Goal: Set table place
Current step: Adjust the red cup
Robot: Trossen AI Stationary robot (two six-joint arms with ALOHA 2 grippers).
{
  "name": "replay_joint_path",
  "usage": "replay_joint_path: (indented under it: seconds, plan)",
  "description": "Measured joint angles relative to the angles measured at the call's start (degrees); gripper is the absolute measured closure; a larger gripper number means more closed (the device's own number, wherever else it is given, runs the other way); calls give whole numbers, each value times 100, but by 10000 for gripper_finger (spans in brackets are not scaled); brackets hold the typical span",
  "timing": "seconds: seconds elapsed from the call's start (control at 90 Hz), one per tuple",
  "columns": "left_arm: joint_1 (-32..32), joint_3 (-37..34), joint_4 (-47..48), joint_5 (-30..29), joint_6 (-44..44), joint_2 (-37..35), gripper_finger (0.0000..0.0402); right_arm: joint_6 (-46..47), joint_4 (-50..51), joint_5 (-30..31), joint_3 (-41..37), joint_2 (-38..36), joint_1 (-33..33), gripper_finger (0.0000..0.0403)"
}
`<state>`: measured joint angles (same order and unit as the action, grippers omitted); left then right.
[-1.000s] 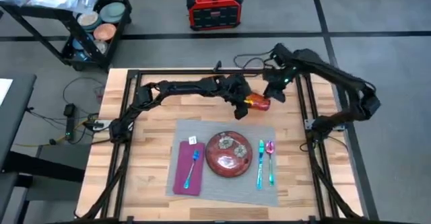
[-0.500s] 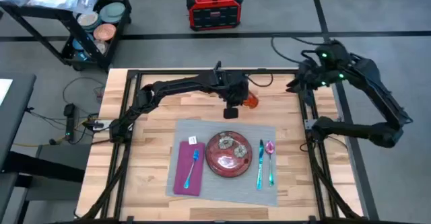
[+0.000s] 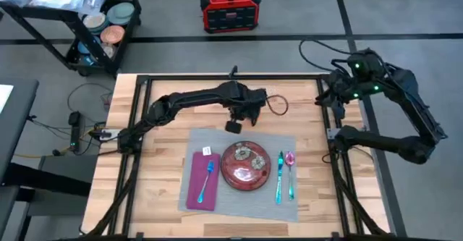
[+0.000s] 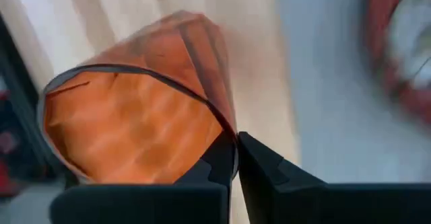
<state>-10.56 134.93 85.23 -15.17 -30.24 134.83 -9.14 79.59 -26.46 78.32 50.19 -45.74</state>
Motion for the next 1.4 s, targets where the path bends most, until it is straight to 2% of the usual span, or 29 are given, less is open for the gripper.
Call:
replay_joint_path:
  seconds: [0.156, 0.378, 0.611, 0.833, 1.122, 1.233, 1.322, 1.4]
  plan:
    - [-78, -3, 187, -74, 44, 41, 401, 87, -1, -2, 0, 2, -2, 317]
    - [-33, 5, 304, 509, -68, 24, 401, 124, 13, -27, 0, 36, 1, 317]
    - [54, 5, 266, 152, -157, 23, 398, 124, 7, -32, 0, 44, 3, 317]
    - [145, 5, 97, 137, 16, 20, 366, 179, 14, -67, 0, 42, 3, 317]
    - [306, 3, 138, 27, 221, -53, 293, 358, -35, -56, 2, 229, 9, 317]
    - [396, 3, 135, -201, 248, -420, 274, 356, -560, 26, 2, 585, 218, 317]
    - [395, 3, 83, -513, 269, -898, 269, 431, -1437, 100, 0, 876, 472, 317]
    - [293, 5, 140, -569, 684, -1333, 268, 765, -2282, 342, 6, 1158, 687, 317]
